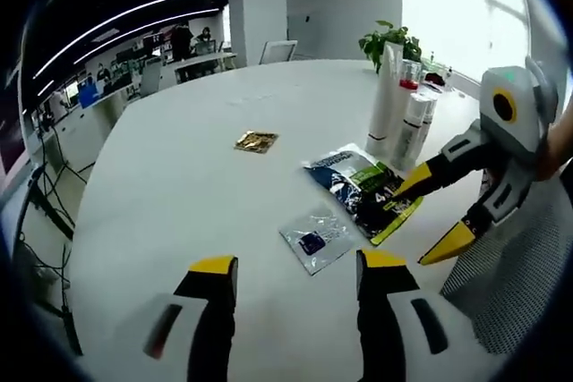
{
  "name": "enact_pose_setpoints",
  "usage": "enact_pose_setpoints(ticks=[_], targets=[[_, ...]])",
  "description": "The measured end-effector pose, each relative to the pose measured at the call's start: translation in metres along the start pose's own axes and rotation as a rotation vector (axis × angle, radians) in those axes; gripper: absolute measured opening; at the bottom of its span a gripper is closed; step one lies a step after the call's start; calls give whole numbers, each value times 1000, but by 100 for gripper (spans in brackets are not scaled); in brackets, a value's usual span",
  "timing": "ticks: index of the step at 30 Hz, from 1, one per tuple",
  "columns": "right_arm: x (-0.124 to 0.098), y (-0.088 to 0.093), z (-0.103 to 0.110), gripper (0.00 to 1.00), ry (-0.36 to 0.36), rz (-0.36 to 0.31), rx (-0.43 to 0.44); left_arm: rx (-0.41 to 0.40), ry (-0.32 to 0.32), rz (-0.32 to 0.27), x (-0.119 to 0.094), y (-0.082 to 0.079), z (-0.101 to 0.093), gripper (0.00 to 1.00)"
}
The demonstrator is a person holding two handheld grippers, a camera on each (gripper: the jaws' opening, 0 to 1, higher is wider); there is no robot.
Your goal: Arrange the skincare products in the storage area until every visible bottle or jar stands upright without overlapping.
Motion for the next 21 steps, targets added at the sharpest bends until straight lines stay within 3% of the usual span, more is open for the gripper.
enact_pose_setpoints(ticks=[5, 12, 21], targets=[[-13, 7, -2, 46, 22, 6, 13, -49, 2, -12, -9, 2, -4, 61], [-23, 19, -3, 54, 35, 21, 53, -121, -49, 2, -24, 14, 11, 68], [-43, 17, -5, 68, 60, 17, 88, -156, -62, -42, -42, -5, 17, 77]])
Point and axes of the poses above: the point that each gripper's makers call its tool centre point, and the gripper's own axes: x roughly forward along the fingers, z roughly to its left, y roughly out of its underside, the point moved 2 cm from there along -x, roughly backward along the fingers, and after that the axes turned 15 degrees about -x, right-handed, at the moved point
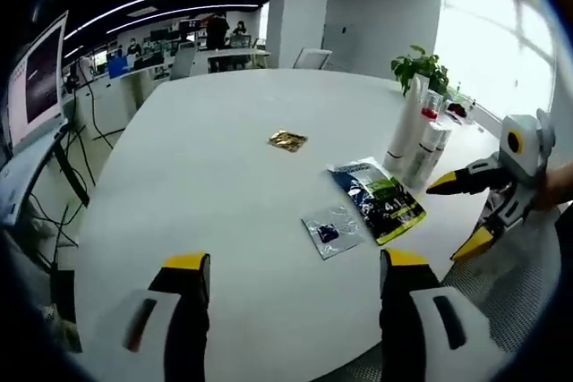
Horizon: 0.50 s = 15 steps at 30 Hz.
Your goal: Arrange the skincare products in the storage area until every visible bottle or jar stands upright without overlapping.
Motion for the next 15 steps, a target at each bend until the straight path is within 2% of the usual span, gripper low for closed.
enact_pose_setpoints(ticks=[7, 12, 15], targets=[[-22, 9, -7, 74, 62, -1, 49, -24, 21, -3, -12, -2, -8, 82], [-34, 23, -13, 77, 85, 22, 116, -16, 39, 20, -18, 8, -11, 84], [-41, 21, -21, 82, 108, 21, 100, -14, 51, 41, -23, 13, -15, 85]])
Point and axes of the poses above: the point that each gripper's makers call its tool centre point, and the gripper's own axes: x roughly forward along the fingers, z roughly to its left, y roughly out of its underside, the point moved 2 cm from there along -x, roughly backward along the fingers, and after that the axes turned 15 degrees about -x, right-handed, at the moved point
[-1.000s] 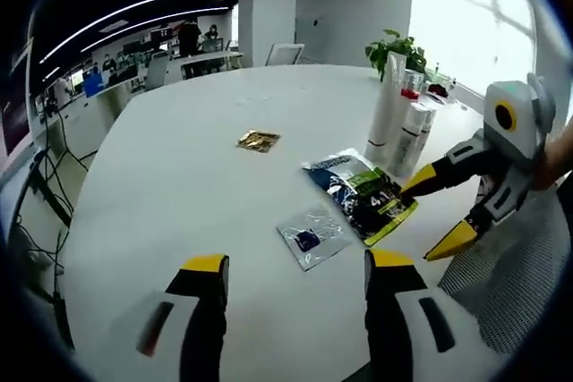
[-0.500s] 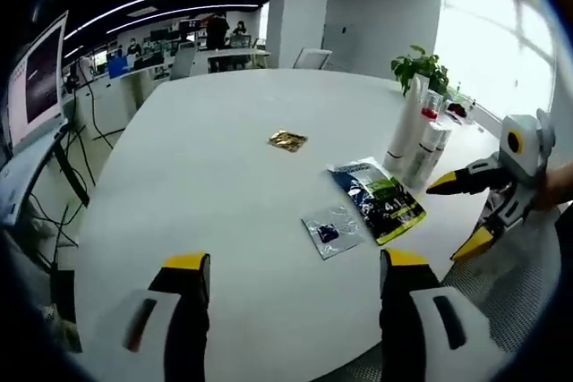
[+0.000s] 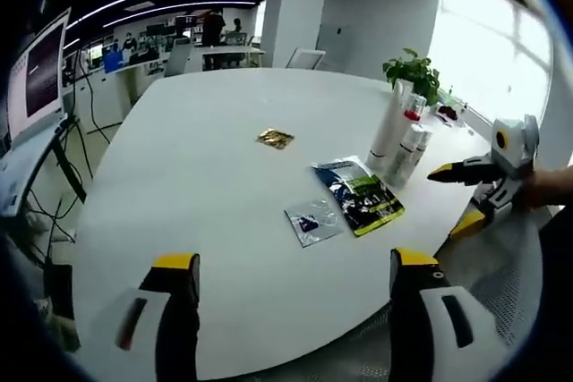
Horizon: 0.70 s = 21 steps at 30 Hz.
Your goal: Arrange the skincare products in the storage area until every visible bottle or jar stands upright without overlapping.
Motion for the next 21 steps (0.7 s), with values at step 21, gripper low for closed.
enact_pose_setpoints(ticks=[21], targets=[[-22, -2, -13, 100, 78, -10, 85, 1, 22, 15, -12, 1, -7, 94]])
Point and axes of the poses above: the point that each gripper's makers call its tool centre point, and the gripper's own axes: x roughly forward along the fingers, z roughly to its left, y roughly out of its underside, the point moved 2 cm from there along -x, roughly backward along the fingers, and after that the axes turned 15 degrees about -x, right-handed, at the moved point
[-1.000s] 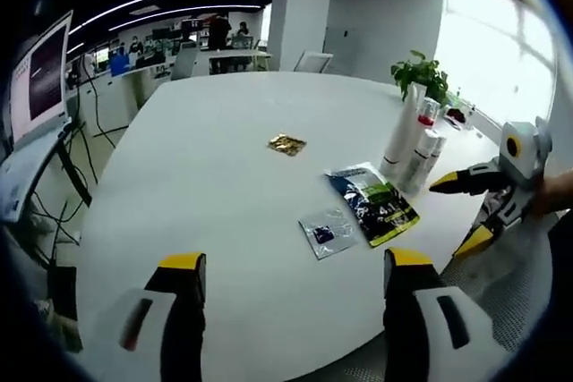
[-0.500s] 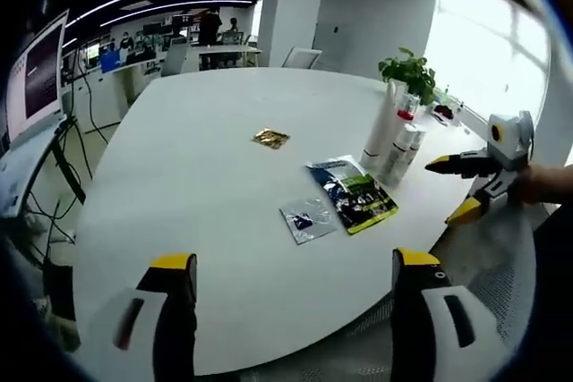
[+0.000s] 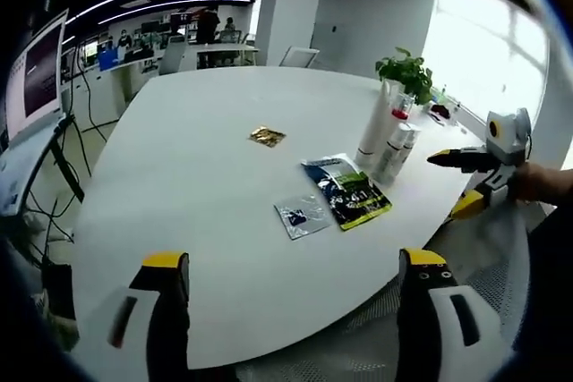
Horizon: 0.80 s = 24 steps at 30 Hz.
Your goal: Arrange the skincare products in the storage area until every visible bottle or jar stands upright without overlapping.
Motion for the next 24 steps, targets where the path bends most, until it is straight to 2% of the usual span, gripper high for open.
enact_pose_setpoints(ticks=[10, 24], targets=[[-2, 0, 0, 100, 0, 1, 21, 9, 7, 28, 4, 1, -2, 95], [-2, 5, -1, 100, -3, 17, 30, 58, 24, 71, 28, -9, -7, 96]])
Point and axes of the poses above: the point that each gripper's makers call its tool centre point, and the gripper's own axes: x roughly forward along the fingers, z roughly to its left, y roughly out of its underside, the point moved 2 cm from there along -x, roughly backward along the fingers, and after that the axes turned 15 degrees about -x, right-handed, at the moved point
